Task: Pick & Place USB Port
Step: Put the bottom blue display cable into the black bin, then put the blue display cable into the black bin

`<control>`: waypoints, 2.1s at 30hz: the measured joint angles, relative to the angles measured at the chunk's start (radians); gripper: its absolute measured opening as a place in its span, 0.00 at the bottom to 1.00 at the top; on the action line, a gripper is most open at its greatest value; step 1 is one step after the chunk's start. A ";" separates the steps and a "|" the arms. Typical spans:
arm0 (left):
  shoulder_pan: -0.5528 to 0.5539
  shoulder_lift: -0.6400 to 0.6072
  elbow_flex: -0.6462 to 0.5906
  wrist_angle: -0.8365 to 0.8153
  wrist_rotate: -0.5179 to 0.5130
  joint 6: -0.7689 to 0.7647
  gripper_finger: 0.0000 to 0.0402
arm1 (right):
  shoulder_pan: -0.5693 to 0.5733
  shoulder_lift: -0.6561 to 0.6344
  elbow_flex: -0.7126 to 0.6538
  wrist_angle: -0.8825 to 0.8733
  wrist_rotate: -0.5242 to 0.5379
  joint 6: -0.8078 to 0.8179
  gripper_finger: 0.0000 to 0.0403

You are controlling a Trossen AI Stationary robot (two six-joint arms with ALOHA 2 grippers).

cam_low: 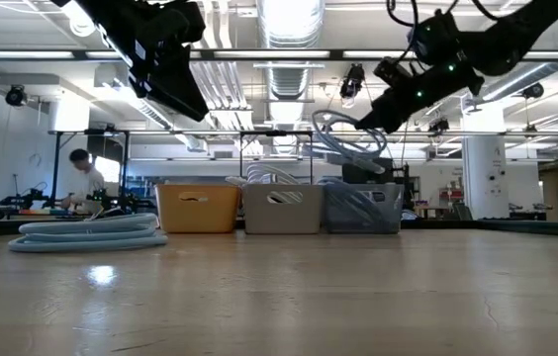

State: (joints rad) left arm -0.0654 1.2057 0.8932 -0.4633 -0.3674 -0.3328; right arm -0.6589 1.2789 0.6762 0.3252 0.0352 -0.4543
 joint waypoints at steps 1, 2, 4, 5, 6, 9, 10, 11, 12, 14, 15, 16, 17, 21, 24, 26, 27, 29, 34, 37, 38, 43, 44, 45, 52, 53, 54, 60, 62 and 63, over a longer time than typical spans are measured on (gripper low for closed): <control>0.000 0.000 0.000 0.000 0.000 0.000 0.43 | -0.003 0.000 -0.021 0.036 0.001 0.007 0.03; 0.000 0.000 0.000 0.000 0.000 0.000 0.43 | -0.004 0.000 -0.041 0.065 0.001 0.008 0.03; 0.000 0.000 0.000 0.000 0.001 0.000 0.43 | -0.006 0.000 -0.078 0.097 0.012 0.010 0.03; 0.000 0.000 0.000 0.000 0.001 0.000 0.43 | -0.007 0.000 -0.094 0.110 0.015 0.013 0.03; 0.000 0.000 0.000 0.000 0.001 0.000 0.43 | -0.009 0.000 -0.109 0.124 0.017 0.019 0.03; 0.000 0.000 0.000 0.001 0.001 0.000 0.43 | -0.015 0.000 -0.146 0.138 0.034 0.050 0.03; 0.000 0.000 0.000 0.001 0.001 0.000 0.43 | -0.015 0.001 -0.157 0.137 0.052 0.061 0.03; 0.000 0.000 0.000 0.003 0.002 0.000 0.43 | -0.015 0.003 -0.165 0.139 0.067 0.066 0.03; 0.000 0.000 0.000 0.005 0.002 0.000 0.43 | -0.015 0.007 -0.174 0.148 0.079 0.068 0.03; 0.000 0.000 0.000 0.017 0.003 0.000 0.43 | -0.016 0.023 -0.187 0.182 0.095 0.067 0.05; 0.000 0.000 0.000 0.022 0.003 0.000 0.43 | -0.017 0.035 -0.191 0.202 0.097 0.068 0.06; 0.000 0.000 0.000 0.028 0.003 0.000 0.43 | -0.017 0.051 -0.191 0.220 0.098 0.075 0.08; 0.000 0.000 0.000 0.034 0.003 0.000 0.43 | -0.017 0.068 -0.191 0.235 0.099 0.087 0.10; 0.000 0.000 0.000 0.045 0.003 0.001 0.43 | -0.017 0.159 -0.150 0.238 0.099 0.118 0.19; 0.000 0.000 0.000 0.045 0.003 0.001 0.43 | -0.017 0.239 -0.109 0.233 0.099 0.126 0.25; 0.000 0.000 0.000 0.045 0.003 0.000 0.43 | -0.017 0.277 -0.081 0.228 0.099 0.144 0.28; 0.000 0.000 0.000 0.045 0.003 0.000 0.43 | -0.016 0.289 -0.069 0.221 0.099 0.157 0.30; 0.000 0.000 0.000 0.045 0.003 0.000 0.43 | -0.015 0.299 -0.044 0.166 0.098 0.163 0.33; 0.000 0.000 0.000 0.045 0.003 0.000 0.43 | -0.014 0.277 0.025 -0.053 0.096 0.187 0.37; 0.000 0.000 0.000 0.044 0.003 0.000 0.43 | -0.011 0.243 0.055 -0.162 0.095 0.188 0.39; 0.000 0.000 0.000 0.044 0.003 0.000 0.43 | -0.009 0.232 0.061 -0.179 0.095 0.194 0.39; 0.000 0.000 0.000 0.016 0.009 0.044 0.43 | -0.008 0.157 0.071 -0.210 0.085 0.249 0.39; 0.000 0.000 0.000 0.000 0.011 0.047 0.43 | -0.006 0.141 0.071 -0.213 0.078 0.252 0.39; 0.000 0.000 0.000 -0.019 0.011 0.047 0.43 | -0.007 0.127 0.070 -0.215 0.065 0.253 0.39; 0.000 0.000 0.000 -0.107 0.012 -0.021 0.43 | -0.001 0.084 0.054 -0.219 -0.066 0.293 0.36; 0.000 0.000 0.000 -0.119 0.012 -0.025 0.43 | 0.003 0.083 0.051 -0.221 -0.078 0.300 0.36; 0.000 0.000 0.000 -0.134 0.012 -0.025 0.43 | 0.010 0.082 0.050 -0.223 -0.092 0.307 0.35; 0.000 0.000 -0.039 -0.191 0.053 -0.005 0.43 | 0.107 0.082 0.048 -0.225 -0.172 0.366 0.33; -0.001 0.000 -0.071 -0.185 0.095 0.004 0.43 | 0.159 0.082 0.048 -0.225 -0.172 0.375 0.32; -0.001 0.001 -0.091 -0.180 0.106 0.012 0.43 | 0.188 0.082 0.048 -0.225 -0.173 0.376 0.32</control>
State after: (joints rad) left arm -0.0666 1.2069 0.8027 -0.6438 -0.2614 -0.3204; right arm -0.4706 1.3605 0.7238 0.1005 -0.1377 -0.0786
